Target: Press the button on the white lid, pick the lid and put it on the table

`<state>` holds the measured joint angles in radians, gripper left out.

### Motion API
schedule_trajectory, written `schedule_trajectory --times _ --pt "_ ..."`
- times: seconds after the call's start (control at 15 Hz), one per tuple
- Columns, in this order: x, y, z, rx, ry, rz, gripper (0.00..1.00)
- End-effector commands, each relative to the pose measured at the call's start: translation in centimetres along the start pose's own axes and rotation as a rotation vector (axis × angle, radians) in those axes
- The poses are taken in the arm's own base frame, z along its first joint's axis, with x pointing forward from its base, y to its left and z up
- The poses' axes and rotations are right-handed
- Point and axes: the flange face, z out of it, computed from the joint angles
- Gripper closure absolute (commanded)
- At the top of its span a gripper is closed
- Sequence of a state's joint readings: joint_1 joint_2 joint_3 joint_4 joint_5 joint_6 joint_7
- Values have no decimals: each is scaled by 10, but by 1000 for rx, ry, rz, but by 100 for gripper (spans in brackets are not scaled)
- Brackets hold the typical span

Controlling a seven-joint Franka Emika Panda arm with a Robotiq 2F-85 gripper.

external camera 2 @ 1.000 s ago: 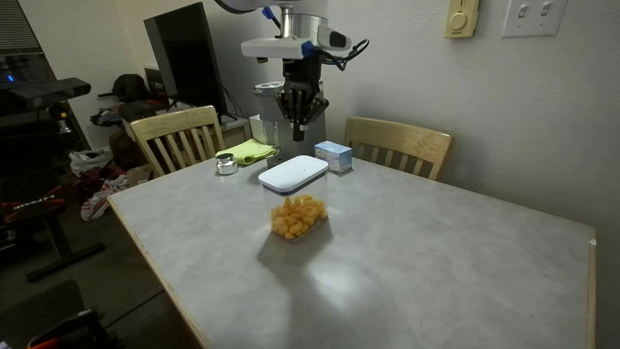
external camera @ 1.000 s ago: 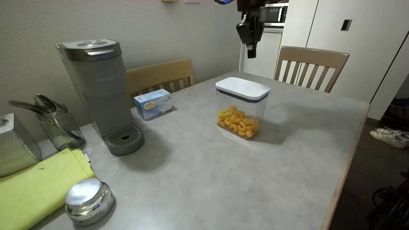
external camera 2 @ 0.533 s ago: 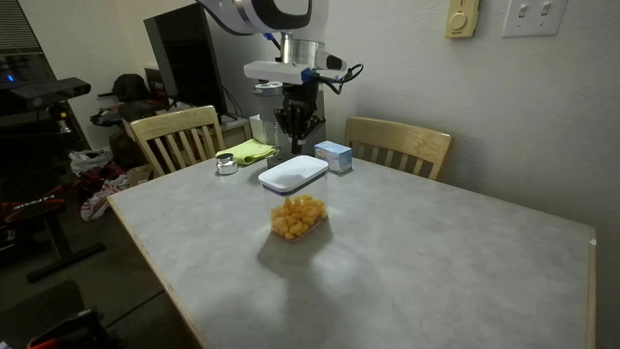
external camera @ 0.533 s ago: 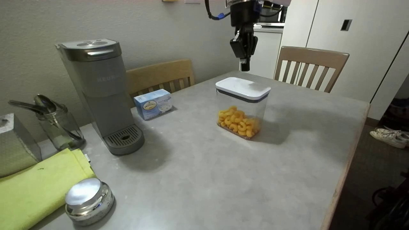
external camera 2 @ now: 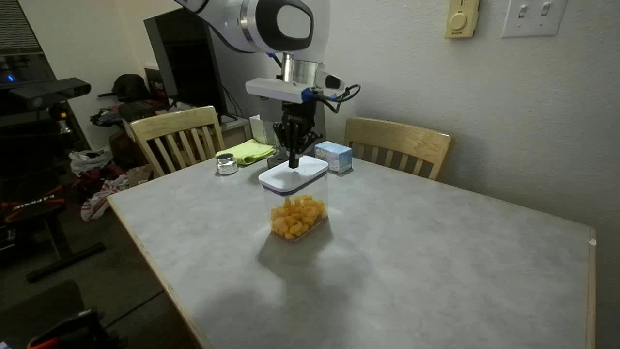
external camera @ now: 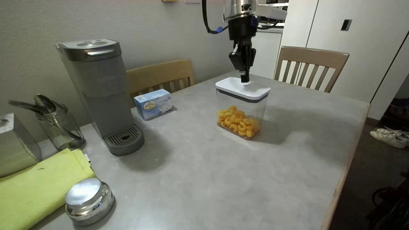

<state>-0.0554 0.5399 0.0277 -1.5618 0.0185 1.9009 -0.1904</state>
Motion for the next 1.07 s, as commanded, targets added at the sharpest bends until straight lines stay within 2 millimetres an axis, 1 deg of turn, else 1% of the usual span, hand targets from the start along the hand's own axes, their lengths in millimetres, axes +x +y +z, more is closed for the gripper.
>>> schedule_trajectory --times 0.0,0.27,0.53,1.0 --pt "1 -1 11 8 0 -25 100" --pt "2 1 21 9 -12 -25 100" --pt "3 -1 22 5 0 -37 100" --pt "-1 6 43 11 -27 -25 100"
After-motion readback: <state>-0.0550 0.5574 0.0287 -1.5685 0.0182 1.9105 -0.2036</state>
